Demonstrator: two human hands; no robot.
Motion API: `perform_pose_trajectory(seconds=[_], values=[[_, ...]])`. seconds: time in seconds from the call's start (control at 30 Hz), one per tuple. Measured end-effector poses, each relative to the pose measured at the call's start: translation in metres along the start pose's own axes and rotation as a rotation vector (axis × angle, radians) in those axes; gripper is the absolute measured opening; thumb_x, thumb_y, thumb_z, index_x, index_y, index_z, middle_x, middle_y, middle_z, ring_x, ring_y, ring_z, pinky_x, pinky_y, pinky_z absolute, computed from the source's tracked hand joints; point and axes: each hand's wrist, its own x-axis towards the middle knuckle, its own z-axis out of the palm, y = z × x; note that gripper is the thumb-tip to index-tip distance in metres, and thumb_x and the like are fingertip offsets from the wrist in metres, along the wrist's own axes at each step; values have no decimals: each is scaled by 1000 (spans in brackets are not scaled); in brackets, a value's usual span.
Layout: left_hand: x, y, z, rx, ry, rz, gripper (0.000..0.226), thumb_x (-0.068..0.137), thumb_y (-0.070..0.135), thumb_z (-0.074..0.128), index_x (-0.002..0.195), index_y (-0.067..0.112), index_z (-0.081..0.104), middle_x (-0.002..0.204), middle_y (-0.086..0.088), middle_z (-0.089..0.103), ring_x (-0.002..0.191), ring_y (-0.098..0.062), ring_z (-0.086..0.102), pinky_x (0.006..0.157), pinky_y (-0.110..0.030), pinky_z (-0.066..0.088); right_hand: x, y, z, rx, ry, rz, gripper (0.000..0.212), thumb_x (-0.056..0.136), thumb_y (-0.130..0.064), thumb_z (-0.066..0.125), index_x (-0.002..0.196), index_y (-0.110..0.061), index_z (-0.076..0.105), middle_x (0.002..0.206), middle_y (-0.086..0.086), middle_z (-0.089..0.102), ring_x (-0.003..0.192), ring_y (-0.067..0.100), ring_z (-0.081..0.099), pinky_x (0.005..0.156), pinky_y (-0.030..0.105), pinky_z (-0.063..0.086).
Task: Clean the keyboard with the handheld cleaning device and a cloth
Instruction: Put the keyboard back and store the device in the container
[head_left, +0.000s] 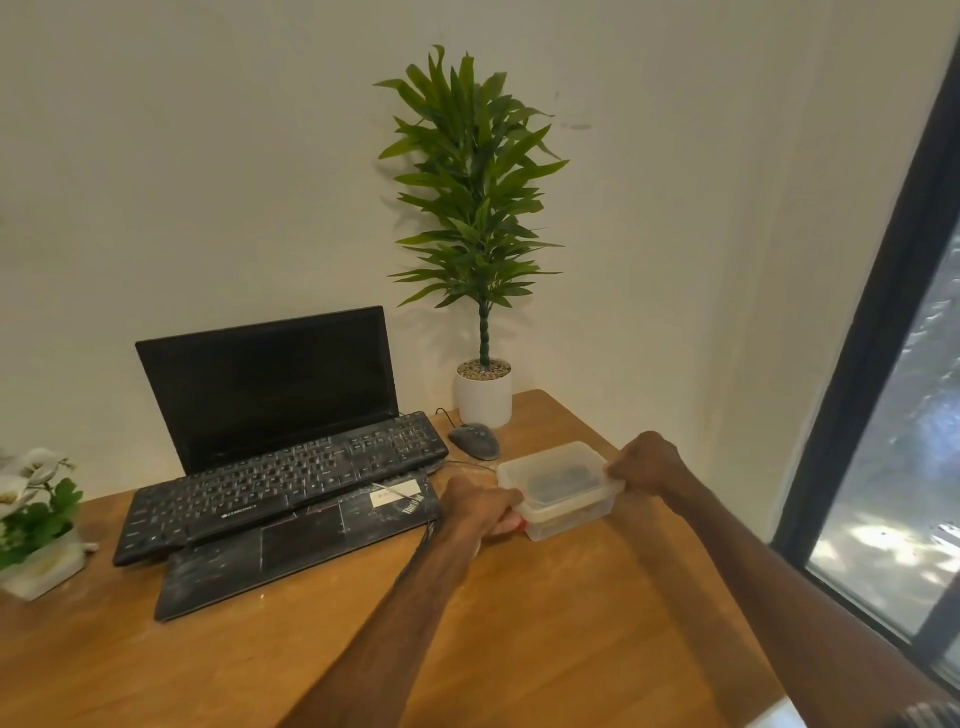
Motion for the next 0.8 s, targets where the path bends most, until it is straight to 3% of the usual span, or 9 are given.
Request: perform_pose_trajectory(seconds=[0.07, 0.17, 0.27, 0.33, 0.43, 0.57, 0.67, 0.73, 0.8], values=[[-5, -2, -5, -8, -52, -15, 24, 85, -1, 82, 103, -6, 68, 85, -19, 78, 58, -20, 72, 41, -22, 49, -6, 7, -5, -24, -29, 33, 23, 78, -21, 76, 70, -4, 63, 68, 8, 62, 63, 19, 59, 53, 24, 44], [-18, -8, -13, 20, -131, -29, 19, 84, -2, 81, 100, -5, 72, 83, -17, 79, 54, -16, 69, 42, -21, 49, -26, 17, -15, 20, -104, 115, 20, 75, -21, 78, 79, -4, 69, 72, 7, 65, 58, 16, 59, 48, 22, 46], [-23, -17, -17, 79, -115, 6, 19, 85, 13, 85, 95, 5, 73, 87, -11, 79, 70, -18, 76, 60, -29, 63, -48, 28, -19, 224, -203, 189, 17, 80, -13, 77, 88, -1, 69, 73, 9, 68, 51, 14, 63, 45, 23, 51], [-22, -18, -18, 92, -120, -5, 22, 86, 19, 86, 95, 9, 69, 95, -10, 77, 85, -22, 77, 75, -35, 66, -56, 34, -20, 373, -243, 202, 20, 83, -12, 78, 92, 4, 69, 78, 12, 73, 58, 19, 71, 55, 29, 59], [-26, -13, -17, -32, -218, -102, 17, 91, 8, 79, 104, 4, 68, 96, -14, 76, 84, -24, 77, 83, -37, 65, -63, 36, -22, 495, -303, 205, 27, 86, -12, 78, 102, 7, 67, 94, 20, 76, 79, 34, 76, 71, 41, 63], [-23, -14, -17, -35, -223, -159, 15, 90, 6, 78, 103, 2, 72, 82, -9, 72, 56, -10, 53, 54, -22, 51, -63, 37, -18, 569, -367, 209, 20, 91, -8, 70, 108, 2, 64, 93, 17, 71, 70, 22, 74, 73, 35, 64], [-17, -19, -16, 70, -123, -90, 21, 84, 14, 84, 100, 4, 76, 82, -8, 71, 50, -10, 48, 48, -26, 42, -62, 47, -24, 533, -314, 100, 34, 88, -10, 76, 120, -1, 68, 105, 13, 72, 85, 17, 72, 88, 28, 60], [-18, -23, -10, 268, 1, 88, 21, 80, 24, 84, 90, 7, 78, 79, -7, 75, 54, -14, 56, 48, -25, 44, -59, 48, -22, 618, -299, 71, 32, 85, -8, 78, 115, 2, 71, 99, 14, 72, 79, 16, 69, 76, 27, 61], [-22, -27, -1, 474, 155, 279, 21, 79, 33, 78, 77, 13, 77, 72, -4, 73, 57, -15, 60, 49, -28, 50, -56, 48, -13, 566, -114, 152, 19, 84, -6, 77, 97, 6, 70, 83, 14, 68, 60, 15, 65, 53, 25, 56]])
